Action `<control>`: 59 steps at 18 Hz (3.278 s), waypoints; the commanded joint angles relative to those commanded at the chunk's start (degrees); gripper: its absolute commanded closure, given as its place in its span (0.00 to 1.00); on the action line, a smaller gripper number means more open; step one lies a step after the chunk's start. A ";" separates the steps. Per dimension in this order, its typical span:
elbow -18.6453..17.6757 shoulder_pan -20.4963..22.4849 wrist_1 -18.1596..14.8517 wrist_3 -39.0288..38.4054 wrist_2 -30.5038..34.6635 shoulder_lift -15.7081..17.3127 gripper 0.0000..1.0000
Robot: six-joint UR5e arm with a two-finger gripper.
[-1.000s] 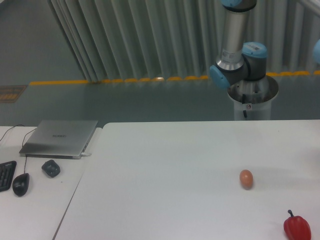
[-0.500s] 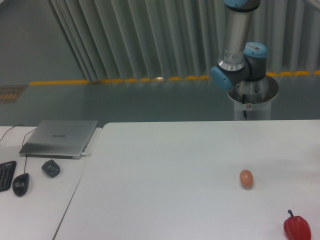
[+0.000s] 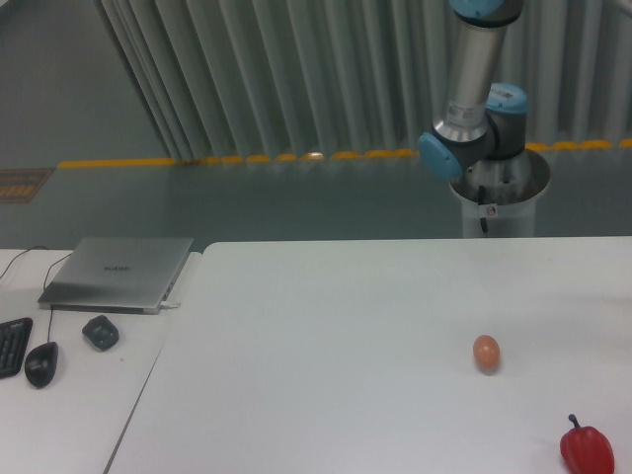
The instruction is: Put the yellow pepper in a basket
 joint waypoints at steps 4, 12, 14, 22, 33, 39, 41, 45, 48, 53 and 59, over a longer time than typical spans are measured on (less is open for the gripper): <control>-0.18 0.53 -0.61 1.23 -0.25 -0.79 0.00; -0.70 0.88 -0.35 1.23 -1.48 -2.29 0.00; -0.79 1.32 -0.35 1.23 -1.57 -2.46 0.00; -1.58 2.46 -0.18 1.23 -1.57 -2.55 0.00; -2.46 3.25 0.26 0.62 -1.57 -3.61 0.00; -2.03 3.34 2.20 0.53 -1.57 -4.49 0.35; -1.50 3.25 2.11 0.44 -1.48 -4.49 0.52; 1.39 3.08 -0.08 0.18 -1.48 -3.70 0.62; 4.38 2.46 -1.93 -0.69 -2.27 -2.38 0.63; 9.14 1.06 -1.93 -13.16 -9.21 -2.11 0.64; 11.42 -1.84 5.43 -34.85 -17.56 -3.08 0.64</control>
